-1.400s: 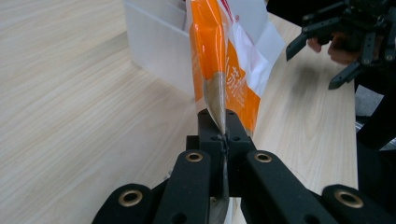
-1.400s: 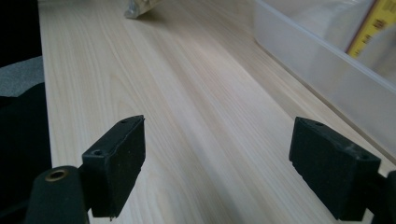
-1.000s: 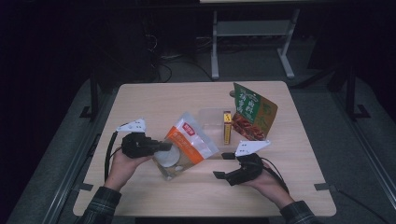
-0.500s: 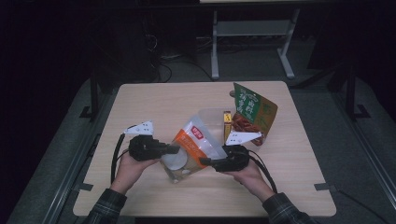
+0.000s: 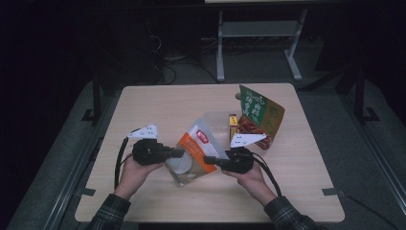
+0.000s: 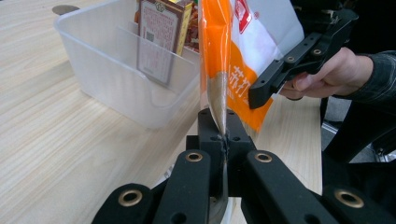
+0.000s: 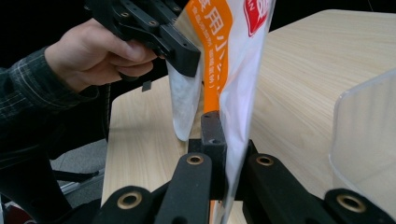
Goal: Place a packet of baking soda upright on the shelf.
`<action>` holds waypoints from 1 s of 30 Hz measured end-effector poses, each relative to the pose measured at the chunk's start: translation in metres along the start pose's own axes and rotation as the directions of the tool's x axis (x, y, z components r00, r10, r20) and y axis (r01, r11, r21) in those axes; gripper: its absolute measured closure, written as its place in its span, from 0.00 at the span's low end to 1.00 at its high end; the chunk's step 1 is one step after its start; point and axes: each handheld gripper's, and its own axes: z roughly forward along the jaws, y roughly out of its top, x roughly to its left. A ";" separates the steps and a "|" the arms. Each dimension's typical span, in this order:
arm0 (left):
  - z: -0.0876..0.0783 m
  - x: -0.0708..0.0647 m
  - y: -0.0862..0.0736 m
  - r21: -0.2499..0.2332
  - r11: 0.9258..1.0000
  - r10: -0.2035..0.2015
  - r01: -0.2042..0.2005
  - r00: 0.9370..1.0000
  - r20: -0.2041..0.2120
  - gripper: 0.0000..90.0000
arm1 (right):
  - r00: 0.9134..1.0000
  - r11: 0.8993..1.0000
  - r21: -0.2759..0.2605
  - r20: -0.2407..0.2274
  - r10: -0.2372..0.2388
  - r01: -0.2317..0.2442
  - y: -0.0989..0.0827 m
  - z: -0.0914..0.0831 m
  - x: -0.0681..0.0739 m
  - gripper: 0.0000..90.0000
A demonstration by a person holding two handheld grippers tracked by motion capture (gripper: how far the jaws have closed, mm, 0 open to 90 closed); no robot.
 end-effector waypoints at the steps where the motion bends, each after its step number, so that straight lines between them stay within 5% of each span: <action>1: 0.000 0.000 0.000 0.008 1.000 0.011 -0.011 1.000 -0.004 0.99 | 1.000 1.000 0.002 -0.003 0.001 -0.001 0.001 -0.001 0.001 1.00; 14: 0.010 -0.004 0.000 0.072 0.996 0.057 -0.054 0.997 -0.047 0.87 | 0.991 1.000 0.017 -0.134 -0.003 0.006 0.013 -0.006 0.010 1.00; 21: 0.009 -0.004 0.001 0.085 0.994 0.071 -0.064 0.994 -0.084 0.58 | 0.992 0.998 0.051 -0.121 -0.017 0.024 0.015 -0.009 0.014 1.00; 27: 0.003 -0.010 -0.006 0.117 0.990 0.101 -0.085 0.984 -0.146 0.33 | 0.994 0.998 0.063 -0.109 -0.024 0.031 0.019 -0.019 0.017 1.00; 30: 0.002 -0.012 -0.015 0.139 0.987 0.100 -0.078 0.982 -0.161 0.27 | 0.995 0.997 0.068 -0.099 -0.023 0.030 0.021 -0.027 0.020 1.00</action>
